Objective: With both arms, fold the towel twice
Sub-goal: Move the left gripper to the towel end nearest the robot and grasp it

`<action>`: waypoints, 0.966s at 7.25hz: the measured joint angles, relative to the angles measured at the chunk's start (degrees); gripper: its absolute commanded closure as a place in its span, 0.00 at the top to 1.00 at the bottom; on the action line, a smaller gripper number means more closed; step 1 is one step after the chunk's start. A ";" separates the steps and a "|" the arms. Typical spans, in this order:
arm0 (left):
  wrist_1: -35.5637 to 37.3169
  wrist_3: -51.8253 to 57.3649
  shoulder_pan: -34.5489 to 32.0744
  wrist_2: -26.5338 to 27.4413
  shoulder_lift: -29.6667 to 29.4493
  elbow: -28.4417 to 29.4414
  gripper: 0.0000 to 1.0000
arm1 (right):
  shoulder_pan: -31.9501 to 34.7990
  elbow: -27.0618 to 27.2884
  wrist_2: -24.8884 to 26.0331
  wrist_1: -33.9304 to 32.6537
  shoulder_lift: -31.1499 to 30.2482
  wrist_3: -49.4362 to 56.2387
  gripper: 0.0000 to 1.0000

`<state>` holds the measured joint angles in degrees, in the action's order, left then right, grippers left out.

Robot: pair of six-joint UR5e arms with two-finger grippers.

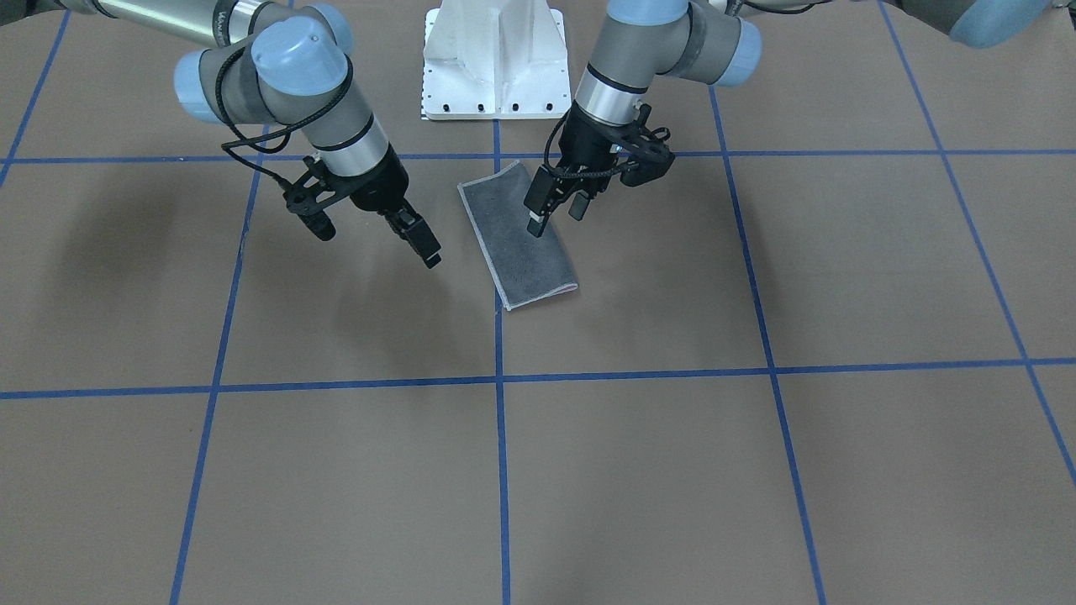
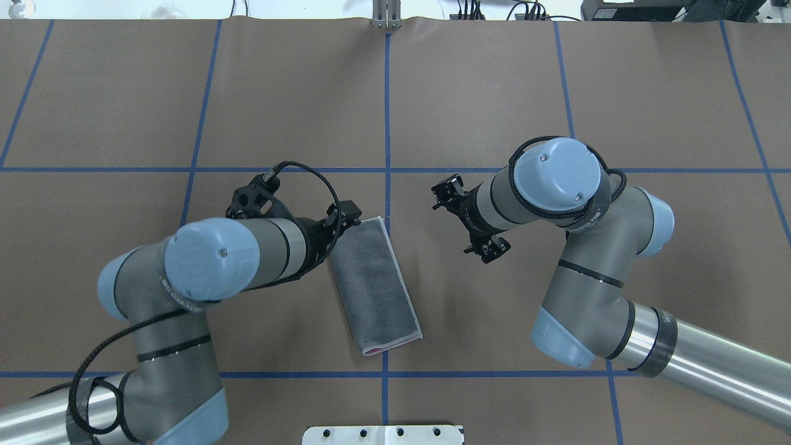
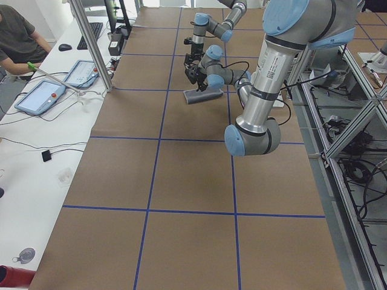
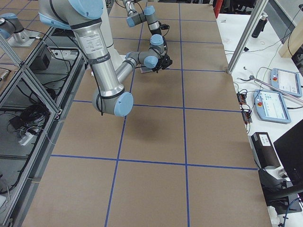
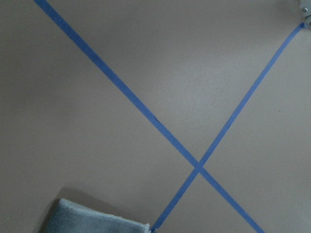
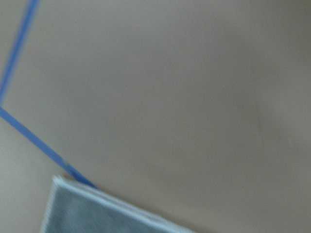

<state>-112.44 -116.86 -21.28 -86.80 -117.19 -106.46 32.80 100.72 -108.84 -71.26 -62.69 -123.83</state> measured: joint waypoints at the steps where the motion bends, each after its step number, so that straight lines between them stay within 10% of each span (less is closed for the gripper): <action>1: -0.46 -0.41 3.55 3.22 2.09 -0.94 0.93 | 1.76 -0.86 -1.00 0.01 -0.01 2.36 1.00; 3: -2.46 -3.66 9.08 8.01 4.17 -1.39 0.71 | 3.10 -2.69 -1.47 0.12 0.00 5.89 1.00; 7: -4.13 -7.96 13.69 9.05 3.83 0.03 0.62 | 3.40 -3.27 -1.38 0.22 -0.36 7.45 1.00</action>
<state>-116.58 -124.81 -7.59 -77.75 -113.36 -106.43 36.21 97.44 -110.22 -71.05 -63.05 -116.39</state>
